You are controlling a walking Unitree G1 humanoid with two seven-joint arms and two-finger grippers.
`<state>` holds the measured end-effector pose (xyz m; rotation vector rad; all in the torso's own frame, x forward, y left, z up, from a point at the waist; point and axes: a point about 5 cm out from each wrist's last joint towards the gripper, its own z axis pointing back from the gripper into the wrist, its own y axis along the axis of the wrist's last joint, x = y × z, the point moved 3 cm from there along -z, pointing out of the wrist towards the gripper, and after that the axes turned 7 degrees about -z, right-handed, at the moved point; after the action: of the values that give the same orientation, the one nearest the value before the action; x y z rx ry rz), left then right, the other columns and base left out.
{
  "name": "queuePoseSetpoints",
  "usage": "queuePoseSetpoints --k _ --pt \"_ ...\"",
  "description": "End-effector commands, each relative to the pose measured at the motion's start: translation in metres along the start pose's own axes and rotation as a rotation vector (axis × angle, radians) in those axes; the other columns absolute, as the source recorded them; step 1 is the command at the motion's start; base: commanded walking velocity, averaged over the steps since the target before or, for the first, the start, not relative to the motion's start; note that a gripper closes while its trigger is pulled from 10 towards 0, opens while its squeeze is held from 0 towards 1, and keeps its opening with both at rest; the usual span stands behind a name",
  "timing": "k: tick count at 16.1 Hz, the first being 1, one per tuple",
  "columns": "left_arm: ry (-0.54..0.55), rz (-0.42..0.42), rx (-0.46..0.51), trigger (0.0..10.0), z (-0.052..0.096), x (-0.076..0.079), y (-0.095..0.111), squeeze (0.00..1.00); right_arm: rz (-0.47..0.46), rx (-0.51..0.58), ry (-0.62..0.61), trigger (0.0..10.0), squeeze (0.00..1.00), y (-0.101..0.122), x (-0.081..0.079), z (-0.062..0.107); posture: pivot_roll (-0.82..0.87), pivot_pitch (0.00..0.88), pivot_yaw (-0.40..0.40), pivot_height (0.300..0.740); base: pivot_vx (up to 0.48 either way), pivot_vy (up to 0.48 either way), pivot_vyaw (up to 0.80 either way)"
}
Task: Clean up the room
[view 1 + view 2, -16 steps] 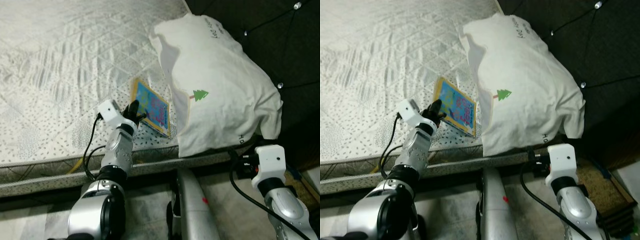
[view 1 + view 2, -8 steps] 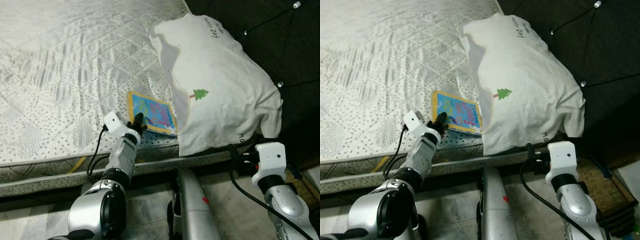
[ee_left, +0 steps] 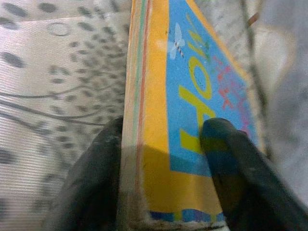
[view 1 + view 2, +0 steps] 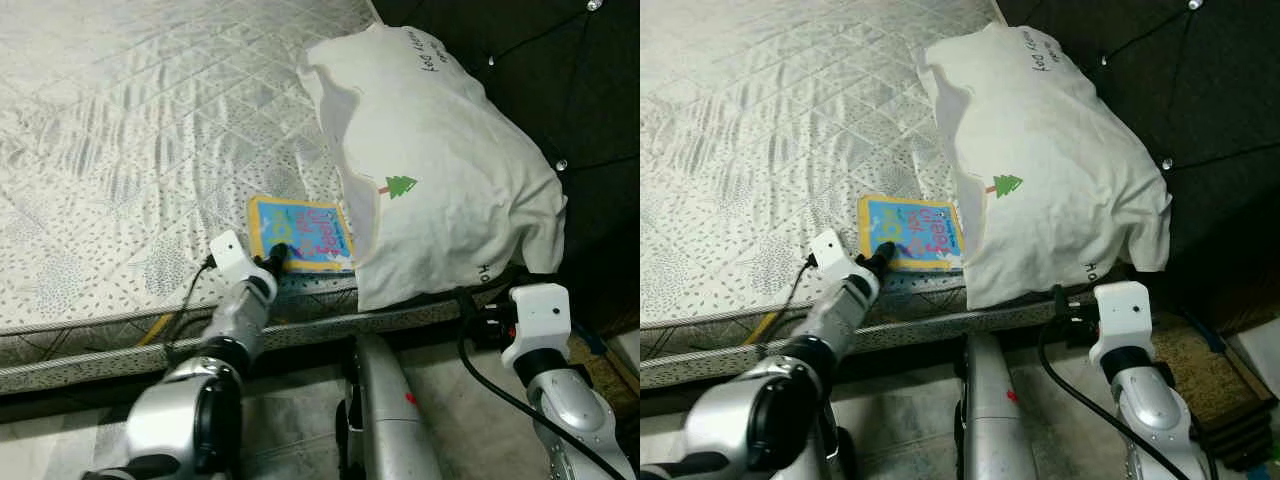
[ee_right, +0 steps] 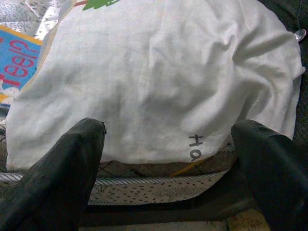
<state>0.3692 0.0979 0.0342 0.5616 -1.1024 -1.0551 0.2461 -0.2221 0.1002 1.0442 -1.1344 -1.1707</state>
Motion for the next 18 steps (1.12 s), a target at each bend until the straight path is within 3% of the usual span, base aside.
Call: queuePoseSetpoints --k 1,4,9,14,17,18 --pt "-0.003 -0.065 -0.049 10.0 -0.001 0.004 -0.004 1.00 -0.003 -0.011 -0.005 10.0 0.00 -0.003 0.000 0.000 -0.19 0.170 -0.075 0.545 0.000 0.000 0.00" --pt "0.019 -0.163 -0.061 10.0 -0.001 -0.004 0.000 1.00 -0.008 -0.009 -0.001 10.0 0.00 -0.003 -0.003 -0.005 -0.18 0.164 -0.073 0.545 0.000 0.000 0.00" --pt "-0.002 -0.273 -0.110 10.0 0.000 0.001 -0.008 1.00 -0.021 0.002 0.010 10.0 0.00 -0.003 -0.010 -0.013 -0.14 0.153 -0.062 0.545 0.000 0.000 0.00" --pt "0.073 -0.297 0.063 10.0 0.006 -0.010 0.020 1.00 -0.047 0.005 0.005 10.0 0.00 -0.008 -0.017 -0.020 -0.10 0.143 -0.039 0.545 0.000 0.000 0.00" --pt "0.075 -0.349 0.212 10.0 0.026 -0.009 0.039 1.00 -0.063 0.014 0.005 10.0 0.00 -0.007 -0.021 -0.028 -0.07 0.132 -0.022 0.545 0.000 0.000 0.00" --pt "0.076 -0.368 0.284 10.0 0.039 -0.009 0.047 1.00 -0.076 0.026 -0.004 10.0 0.00 -0.005 -0.021 -0.032 -0.06 0.133 -0.019 0.545 0.000 0.000 0.00"
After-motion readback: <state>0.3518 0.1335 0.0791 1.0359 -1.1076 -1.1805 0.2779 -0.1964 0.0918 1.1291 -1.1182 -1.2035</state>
